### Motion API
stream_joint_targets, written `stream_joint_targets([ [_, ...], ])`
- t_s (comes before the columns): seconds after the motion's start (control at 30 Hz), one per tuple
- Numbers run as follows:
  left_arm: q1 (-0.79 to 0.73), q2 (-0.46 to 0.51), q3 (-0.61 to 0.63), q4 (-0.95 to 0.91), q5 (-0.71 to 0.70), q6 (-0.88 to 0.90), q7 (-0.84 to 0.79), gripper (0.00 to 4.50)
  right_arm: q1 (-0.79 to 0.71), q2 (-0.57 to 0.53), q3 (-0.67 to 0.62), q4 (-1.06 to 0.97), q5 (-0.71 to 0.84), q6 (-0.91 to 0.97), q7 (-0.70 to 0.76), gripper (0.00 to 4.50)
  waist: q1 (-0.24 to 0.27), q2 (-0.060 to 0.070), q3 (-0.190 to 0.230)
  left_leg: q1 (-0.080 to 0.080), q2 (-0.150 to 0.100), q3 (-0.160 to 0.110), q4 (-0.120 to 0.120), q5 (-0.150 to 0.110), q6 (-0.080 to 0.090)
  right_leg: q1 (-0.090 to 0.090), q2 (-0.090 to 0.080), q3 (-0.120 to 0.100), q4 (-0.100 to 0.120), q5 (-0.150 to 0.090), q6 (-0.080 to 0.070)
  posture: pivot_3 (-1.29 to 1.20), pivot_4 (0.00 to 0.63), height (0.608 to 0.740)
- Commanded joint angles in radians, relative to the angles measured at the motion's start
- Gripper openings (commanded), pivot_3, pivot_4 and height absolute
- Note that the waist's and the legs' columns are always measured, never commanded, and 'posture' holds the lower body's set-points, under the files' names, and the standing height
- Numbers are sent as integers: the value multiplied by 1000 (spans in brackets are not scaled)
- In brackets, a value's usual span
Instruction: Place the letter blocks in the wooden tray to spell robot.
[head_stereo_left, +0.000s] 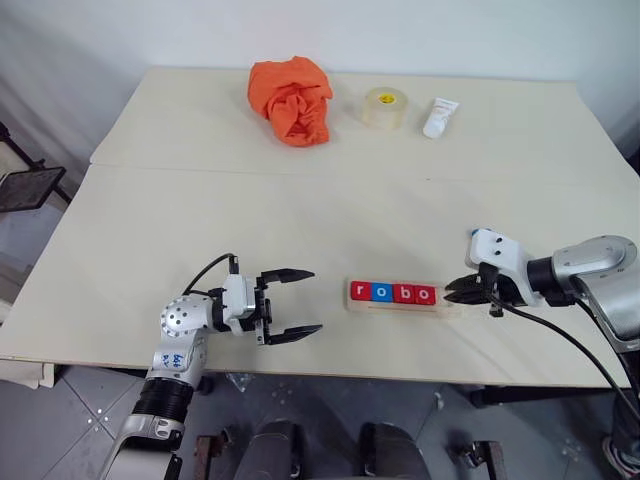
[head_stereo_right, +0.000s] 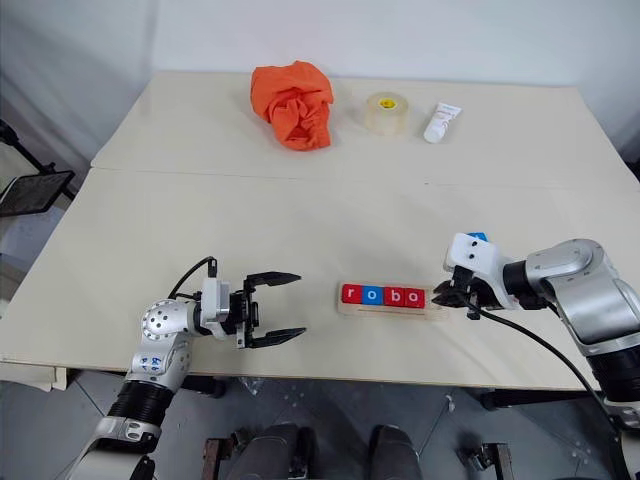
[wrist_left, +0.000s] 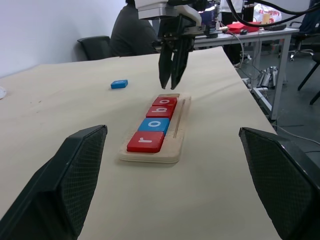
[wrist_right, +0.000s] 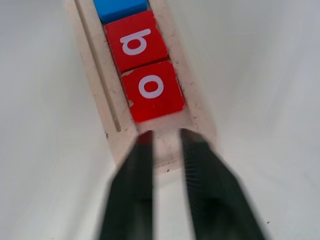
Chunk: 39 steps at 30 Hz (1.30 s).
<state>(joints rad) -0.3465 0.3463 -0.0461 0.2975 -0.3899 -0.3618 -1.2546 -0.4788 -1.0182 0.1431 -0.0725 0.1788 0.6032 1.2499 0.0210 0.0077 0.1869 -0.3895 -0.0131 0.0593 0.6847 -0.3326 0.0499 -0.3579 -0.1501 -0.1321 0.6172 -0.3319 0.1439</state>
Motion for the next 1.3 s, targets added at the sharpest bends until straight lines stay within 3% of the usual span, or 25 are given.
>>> stream_joint_targets([
  [0.03, 1, 2, 7, -11, -6, -13, 3, 4500, 0, 12, -1, 4, -3, -22, -9, 23, 2, 0, 0, 0, 0, 0, 0, 0, 0, 0, 0, 0, 0, 0, 0, 0, 150, 740],
  [0.63, 22, 20, 17, -32, -9, -13, 12, 4500, -34, 78, 34, 27, -1, -23, -24, 23, 2, 0, 0, 0, 0, 0, 0, 0, 0, 0, 0, 0, 0, 0, 0, 0, 150, 740],
  [0.9, 1, 21, 16, -7, -9, -17, 0, 4500, 49, 10, -78, -22, 34, -42, -36, 23, 6, 0, 0, 0, -1, -1, 0, 0, 0, 0, 0, 0, 0, 0, 0, 0, 150, 740],
  [1.03, -17, 17, 13, 19, -10, -20, -17, 4500, 129, -5, -168, -48, 78, -49, -42, 887, 4, 0, 0, 0, -1, -1, 0, 0, 0, 0, 0, -1, 0, 0, 0, 0, 150, 740],
  [1.2, -38, 13, 14, 44, -11, -24, -33, 4500, 188, 5, -257, -65, 111, -49, -85, 2649, 2, 0, 0, 0, -1, 0, 0, 0, 0, 0, 0, 0, 0, 0, 0, 0, 150, 740],
  [1.3, -59, 13, 12, 70, -11, -26, -54, 4500, 263, 23, -377, -51, 140, -59, -132, 3692, 3, 0, 0, 0, 0, 0, 0, 0, 0, 0, 0, -1, 0, 0, 0, 0, 150, 740],
])
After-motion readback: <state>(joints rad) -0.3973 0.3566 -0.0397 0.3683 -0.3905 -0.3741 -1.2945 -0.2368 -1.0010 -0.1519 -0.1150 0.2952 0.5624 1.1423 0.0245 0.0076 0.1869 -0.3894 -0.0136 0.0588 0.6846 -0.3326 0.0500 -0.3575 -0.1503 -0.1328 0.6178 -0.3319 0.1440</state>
